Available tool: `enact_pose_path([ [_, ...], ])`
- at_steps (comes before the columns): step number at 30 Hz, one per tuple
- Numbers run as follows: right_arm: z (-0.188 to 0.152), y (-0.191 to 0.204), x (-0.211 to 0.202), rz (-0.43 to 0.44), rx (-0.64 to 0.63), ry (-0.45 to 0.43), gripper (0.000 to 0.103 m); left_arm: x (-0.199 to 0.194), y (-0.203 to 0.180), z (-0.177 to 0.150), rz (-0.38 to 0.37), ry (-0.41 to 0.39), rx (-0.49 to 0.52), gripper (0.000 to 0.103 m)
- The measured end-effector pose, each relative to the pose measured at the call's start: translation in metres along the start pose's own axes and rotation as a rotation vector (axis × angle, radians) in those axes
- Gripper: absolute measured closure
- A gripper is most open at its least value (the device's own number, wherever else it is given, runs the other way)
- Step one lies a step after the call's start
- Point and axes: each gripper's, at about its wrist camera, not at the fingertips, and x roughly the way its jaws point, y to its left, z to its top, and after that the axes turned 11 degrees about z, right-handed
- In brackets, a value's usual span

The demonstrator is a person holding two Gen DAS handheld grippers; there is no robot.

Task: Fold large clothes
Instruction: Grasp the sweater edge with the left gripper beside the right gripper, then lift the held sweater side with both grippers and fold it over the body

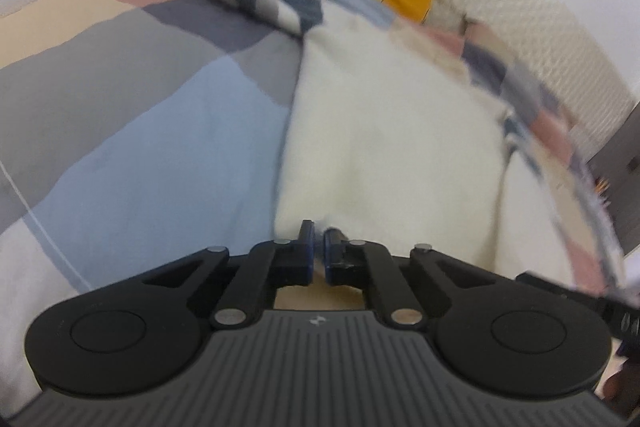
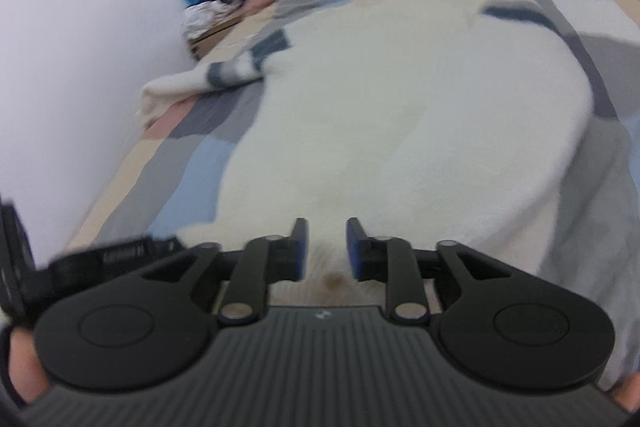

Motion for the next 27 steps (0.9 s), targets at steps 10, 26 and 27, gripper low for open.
enact_pose_path([
  [10, -0.016, 0.077, 0.038, -0.096, -0.407, 0.081, 0.04, -0.021, 0.006, 0.022, -0.128, -0.082, -0.024, 0.099],
  [26, -0.002, 0.024, 0.036, -0.271, -0.125, 0.059, 0.033, -0.019, 0.009, 0.025, -0.228, -0.09, -0.039, 0.099],
  [27, -0.007, 0.025, 0.039, -0.298, -0.13, 0.069, 0.033, -0.02, 0.009, 0.026, -0.241, -0.099, -0.041, 0.099],
])
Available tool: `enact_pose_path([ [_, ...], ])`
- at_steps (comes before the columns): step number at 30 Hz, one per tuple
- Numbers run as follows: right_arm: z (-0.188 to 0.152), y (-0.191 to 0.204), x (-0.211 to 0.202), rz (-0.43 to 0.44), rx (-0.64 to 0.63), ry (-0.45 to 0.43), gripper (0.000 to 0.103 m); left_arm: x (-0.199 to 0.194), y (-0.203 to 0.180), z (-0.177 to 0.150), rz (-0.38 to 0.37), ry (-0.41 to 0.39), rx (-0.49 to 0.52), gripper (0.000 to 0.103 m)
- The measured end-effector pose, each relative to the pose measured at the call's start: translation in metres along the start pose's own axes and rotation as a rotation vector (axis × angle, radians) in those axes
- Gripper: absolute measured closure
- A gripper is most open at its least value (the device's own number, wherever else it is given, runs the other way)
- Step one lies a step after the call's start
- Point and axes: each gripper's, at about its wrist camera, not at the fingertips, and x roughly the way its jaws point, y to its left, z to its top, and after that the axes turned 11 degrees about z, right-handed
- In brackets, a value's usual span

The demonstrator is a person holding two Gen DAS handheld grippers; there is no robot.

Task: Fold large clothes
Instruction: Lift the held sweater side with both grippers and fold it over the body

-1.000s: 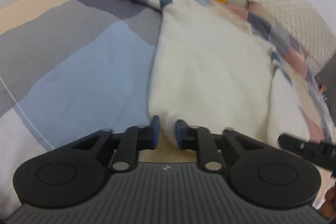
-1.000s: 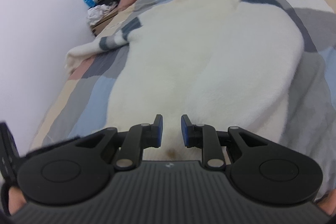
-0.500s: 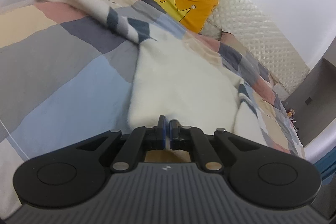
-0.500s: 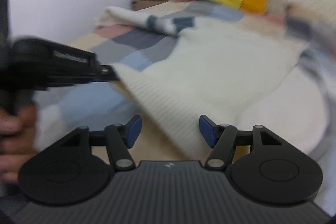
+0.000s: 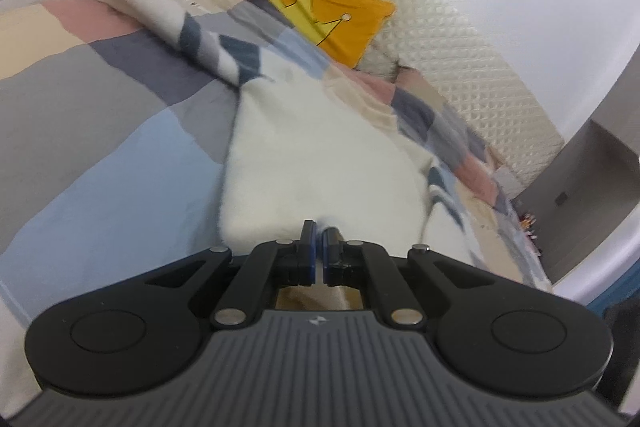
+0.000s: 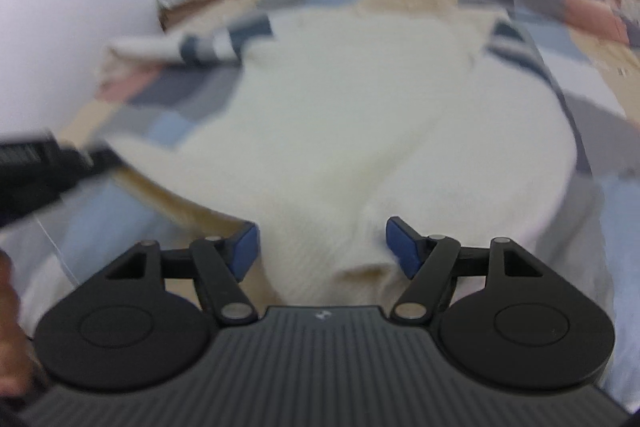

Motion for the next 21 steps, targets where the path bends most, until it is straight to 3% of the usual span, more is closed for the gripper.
enact_pose_path([
  [4, -0.007, 0.001, -0.005, -0.152, -0.019, -0.027, 0.033, -0.008, -0.005, 0.008, -0.04, -0.047, 0.018, 0.1],
  [10, 0.009, -0.028, -0.045, -0.218, 0.143, -0.179, 0.032, -0.012, -0.005, 0.017, -0.083, -0.065, 0.006, 0.1],
  [13, 0.015, -0.029, -0.054, -0.272, 0.152, -0.22, 0.022, -0.017, -0.011, 0.021, -0.113, -0.088, 0.022, 0.1],
  [16, 0.008, -0.035, -0.048, -0.287, 0.197, -0.189, 0.019, -0.021, -0.016, 0.026, -0.138, -0.1, 0.036, 0.1],
  [21, -0.019, -0.039, -0.014, -0.345, 0.302, 0.002, 0.019, -0.02, -0.013, 0.025, -0.119, -0.106, 0.027, 0.1],
])
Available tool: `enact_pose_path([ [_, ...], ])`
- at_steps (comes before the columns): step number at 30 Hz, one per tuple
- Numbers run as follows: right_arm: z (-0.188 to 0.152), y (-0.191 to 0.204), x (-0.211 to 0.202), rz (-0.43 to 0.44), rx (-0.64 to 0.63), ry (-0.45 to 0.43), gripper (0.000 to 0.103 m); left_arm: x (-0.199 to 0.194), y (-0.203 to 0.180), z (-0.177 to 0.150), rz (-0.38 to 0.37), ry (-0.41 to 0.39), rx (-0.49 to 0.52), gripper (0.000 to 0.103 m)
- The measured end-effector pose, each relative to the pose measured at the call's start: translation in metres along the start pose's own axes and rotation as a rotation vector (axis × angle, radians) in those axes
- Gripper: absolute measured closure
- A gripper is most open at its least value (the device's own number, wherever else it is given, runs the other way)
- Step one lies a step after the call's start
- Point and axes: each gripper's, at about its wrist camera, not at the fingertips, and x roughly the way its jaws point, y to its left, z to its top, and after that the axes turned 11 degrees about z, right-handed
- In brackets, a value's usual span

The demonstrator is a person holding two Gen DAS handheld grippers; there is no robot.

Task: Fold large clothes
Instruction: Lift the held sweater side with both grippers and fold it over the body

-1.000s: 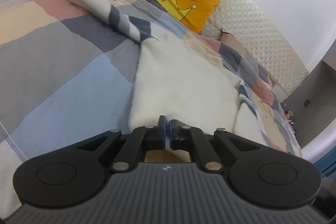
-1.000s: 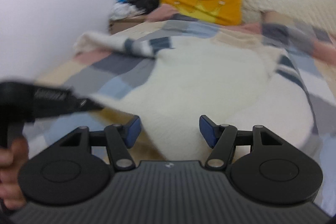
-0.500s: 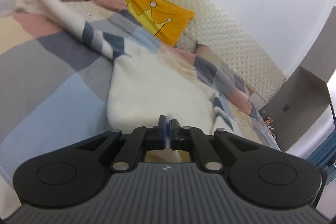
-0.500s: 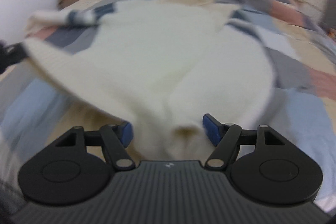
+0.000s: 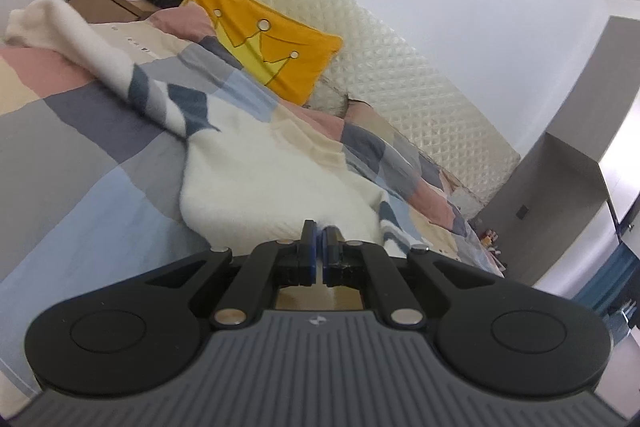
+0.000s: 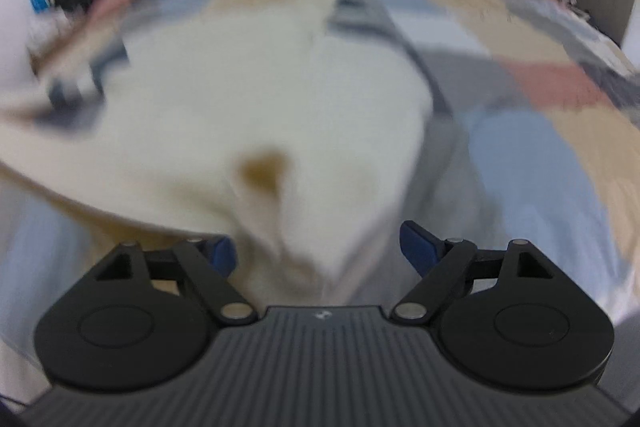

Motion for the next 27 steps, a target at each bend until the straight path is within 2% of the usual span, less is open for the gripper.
enact_pose_path([
  [2, -0.004, -0.007, 0.01, -0.03, 0.082, 0.045, 0.019, -0.001, 0.006, 0.003, 0.005, -0.006, -0.024, 0.1],
  [3, -0.004, -0.011, 0.011, -0.057, 0.119, 0.038, 0.02, -0.002, 0.008, 0.004, 0.008, -0.01, -0.032, 0.1],
  [5, -0.001, -0.013, -0.001, -0.091, 0.145, -0.053, 0.023, -0.004, 0.011, 0.005, 0.021, -0.022, -0.036, 0.1],
  [7, 0.005, -0.018, -0.017, -0.027, 0.169, -0.151, 0.023, -0.006, 0.015, 0.006, 0.034, -0.026, -0.05, 0.1],
  [10, 0.02, -0.026, -0.039, 0.012, 0.147, -0.253, 0.023, -0.006, 0.023, 0.007, 0.04, -0.019, -0.086, 0.1],
  [14, 0.04, -0.036, -0.059, 0.096, 0.09, -0.311, 0.023, -0.004, 0.025, 0.008, 0.044, -0.014, -0.091, 0.1],
  [15, 0.04, -0.034, -0.06, 0.108, 0.076, -0.316, 0.026, -0.004, 0.024, 0.007, 0.042, -0.014, -0.089, 0.1],
  [17, 0.044, -0.043, -0.054, 0.17, 0.105, -0.287, 0.033, -0.002, 0.023, 0.006, 0.048, -0.01, -0.079, 0.1],
  [19, 0.045, -0.052, -0.037, 0.23, 0.174, -0.189, 0.046, 0.001, 0.02, 0.002, 0.058, 0.003, -0.066, 0.1],
  [20, 0.045, -0.058, -0.023, 0.273, 0.222, -0.127, 0.058, 0.004, 0.02, 0.001, 0.065, 0.013, -0.061, 0.1],
  [21, 0.042, -0.061, -0.013, 0.294, 0.268, -0.078, 0.065, 0.006, 0.02, -0.001, 0.071, 0.029, -0.056, 0.1],
  [22, 0.038, -0.062, -0.005, 0.295, 0.282, -0.041, 0.071, 0.01, 0.021, -0.003, 0.077, 0.041, -0.054, 0.1],
  [25, 0.024, -0.054, 0.009, 0.26, 0.254, 0.016, 0.072, 0.016, 0.021, -0.008, 0.107, 0.066, -0.042, 0.1],
  [27, 0.019, -0.049, 0.008, 0.256, 0.245, 0.008, 0.086, 0.021, 0.02, -0.012, 0.139, 0.074, -0.021, 0.1],
])
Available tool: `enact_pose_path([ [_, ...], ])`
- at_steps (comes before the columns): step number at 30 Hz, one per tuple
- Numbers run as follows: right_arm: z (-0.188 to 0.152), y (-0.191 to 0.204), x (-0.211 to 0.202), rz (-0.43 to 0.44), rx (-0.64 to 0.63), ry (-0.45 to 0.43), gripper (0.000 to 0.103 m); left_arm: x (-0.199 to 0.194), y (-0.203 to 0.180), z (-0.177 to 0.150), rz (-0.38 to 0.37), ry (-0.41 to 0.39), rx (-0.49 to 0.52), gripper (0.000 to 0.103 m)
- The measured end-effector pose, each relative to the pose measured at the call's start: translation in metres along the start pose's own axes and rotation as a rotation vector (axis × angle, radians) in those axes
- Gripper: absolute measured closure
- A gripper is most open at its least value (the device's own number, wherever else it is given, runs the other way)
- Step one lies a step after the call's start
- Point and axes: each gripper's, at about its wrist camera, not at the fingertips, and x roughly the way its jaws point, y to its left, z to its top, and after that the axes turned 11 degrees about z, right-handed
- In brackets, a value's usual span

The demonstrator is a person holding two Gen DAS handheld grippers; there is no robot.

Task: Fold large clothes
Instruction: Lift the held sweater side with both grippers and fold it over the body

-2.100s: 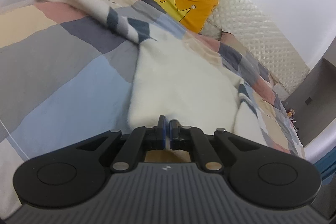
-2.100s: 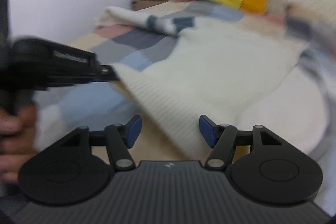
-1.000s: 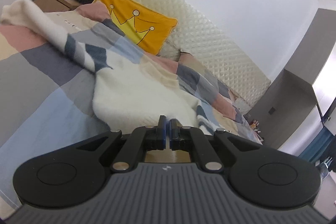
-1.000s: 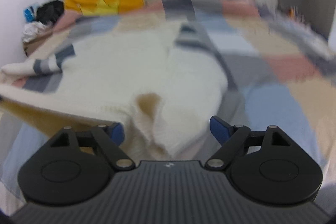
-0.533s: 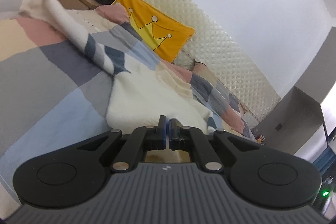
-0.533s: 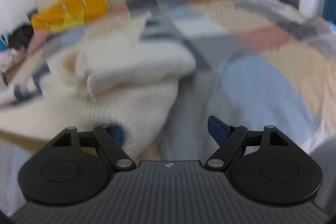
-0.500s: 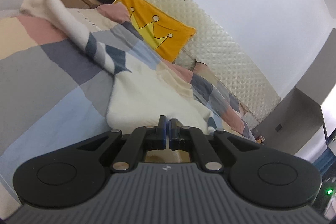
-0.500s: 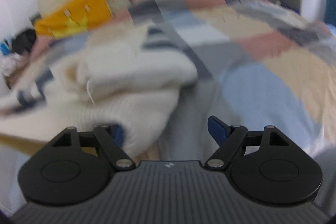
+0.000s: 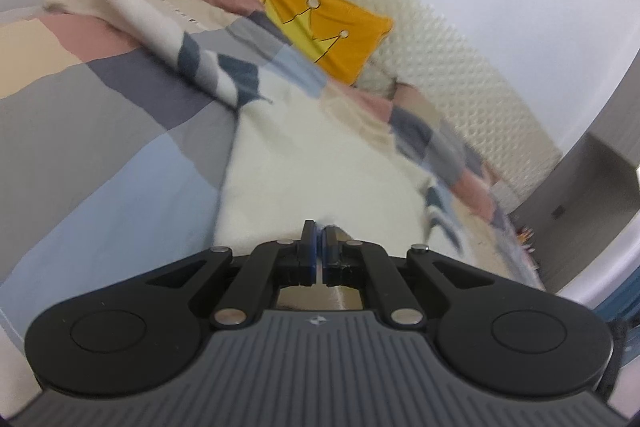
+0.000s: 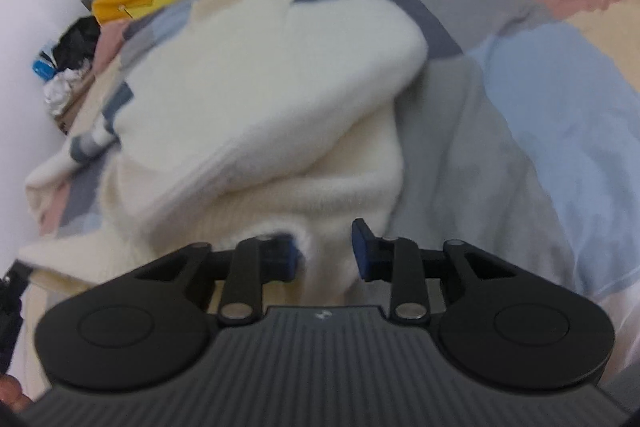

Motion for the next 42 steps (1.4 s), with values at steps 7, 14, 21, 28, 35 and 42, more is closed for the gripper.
enact_pose_path([
  [7, 0.007, 0.039, -0.049, 0.017, -0.273, -0.238, 0.097, 0.022, -0.005, -0.016, 0.113, 0.05, 0.045, 0.099],
  [14, 0.033, 0.04, -0.074, 0.081, -0.296, -0.302, 0.097, 0.033, -0.025, -0.038, 0.129, 0.096, 0.153, 0.097],
  [21, 0.035, 0.044, -0.074, 0.091, -0.296, -0.334, 0.097, 0.03, -0.036, -0.062, 0.189, 0.136, 0.142, 0.056],
  [28, 0.037, 0.043, -0.079, 0.1, -0.291, -0.372, 0.097, 0.031, -0.04, -0.065, 0.271, 0.115, 0.133, 0.045],
  [35, 0.037, 0.032, -0.078, 0.043, -0.285, -0.367, 0.098, 0.036, -0.023, -0.066, 0.369, 0.125, 0.107, 0.072],
  [42, 0.057, 0.027, -0.088, 0.047, -0.32, -0.283, 0.098, -0.006, -0.024, 0.002, 0.263, -0.026, 0.15, 0.096],
])
